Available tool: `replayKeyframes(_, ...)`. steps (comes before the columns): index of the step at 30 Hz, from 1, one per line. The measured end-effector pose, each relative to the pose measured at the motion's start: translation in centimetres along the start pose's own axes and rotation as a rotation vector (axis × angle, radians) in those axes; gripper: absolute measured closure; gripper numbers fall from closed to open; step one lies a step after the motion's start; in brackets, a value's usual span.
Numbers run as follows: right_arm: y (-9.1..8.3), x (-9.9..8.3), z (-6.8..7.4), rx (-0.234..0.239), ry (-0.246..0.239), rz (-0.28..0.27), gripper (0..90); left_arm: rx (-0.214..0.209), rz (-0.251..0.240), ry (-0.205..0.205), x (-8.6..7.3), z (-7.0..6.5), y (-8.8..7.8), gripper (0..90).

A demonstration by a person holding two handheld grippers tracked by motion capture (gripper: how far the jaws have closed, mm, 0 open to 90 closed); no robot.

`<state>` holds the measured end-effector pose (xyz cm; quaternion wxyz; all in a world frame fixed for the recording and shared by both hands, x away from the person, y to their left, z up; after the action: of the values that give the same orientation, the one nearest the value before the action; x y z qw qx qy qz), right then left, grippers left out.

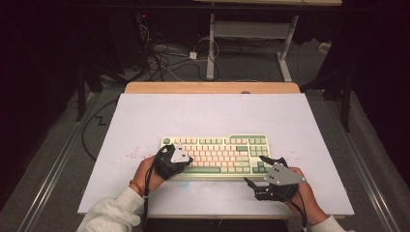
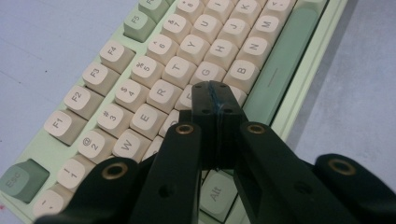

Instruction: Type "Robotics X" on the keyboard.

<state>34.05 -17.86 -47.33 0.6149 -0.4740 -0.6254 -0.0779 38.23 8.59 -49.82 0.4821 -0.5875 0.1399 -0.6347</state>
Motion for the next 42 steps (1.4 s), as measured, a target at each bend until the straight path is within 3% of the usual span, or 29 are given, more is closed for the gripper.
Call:
replayKeyframes(15, 0.1, -0.1, 0.0, 0.0, -0.002, 0.004, 19.1, 0.042, -0.042, 0.009, 0.1, 0.3, -0.9, 87.3)
replayKeyframes(16, 0.1, -0.1, 0.1, 0.0, -0.002, 0.005, 19.1, 0.041, -0.041, 0.01, 0.1, 0.3, -0.9, 83.3)
replayKeyframes(22, 0.1, -0.1, 0.0, 0.0, -0.002, 0.004, 19.1, 0.062, -0.063, 0.024, -0.1, 0.2, -1.3, 79.7)
replayKeyframes(26, 0.1, -0.1, 0.0, 0.001, -0.002, 0.005, 19.1, 0.083, -0.075, 0.038, -0.1, 0.0, -1.5, 69.5)
replayKeyframes(30, 0.1, -0.1, 0.0, 0.002, 0.0, 0.007, 19.1, 0.095, -0.076, 0.04, -0.1, 0.1, -1.5, 45.1)
replayKeyframes(34, 0.1, -0.1, 0.1, 0.003, -0.001, 0.007, 19.1, 0.111, -0.091, 0.045, -0.2, 0.1, -1.7, 30.6)
replayKeyframes(36, 0.1, -0.1, 0.1, 0.003, -0.001, 0.007, 19.1, 0.124, -0.1, 0.05, -0.5, 0.0, -1.9, 30.2)
replayKeyframes(42, 0.1, 0.0, 0.1, 0.006, 0.0, 0.003, 19.0, 0.162, -0.125, 0.0, -1.5, -0.1, -2.6, 21.2)
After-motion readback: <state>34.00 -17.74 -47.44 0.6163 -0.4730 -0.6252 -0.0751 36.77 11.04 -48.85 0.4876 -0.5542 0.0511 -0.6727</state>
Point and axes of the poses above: each handheld gripper's, and its own axes: y roughly forward along the jaws, x roughly out of its top, z roughly to its left, the point moved 7 cm from there along y, roughly forward along the jaws, and after that the axes turned 8 degrees about y, right-handed, at the moved point
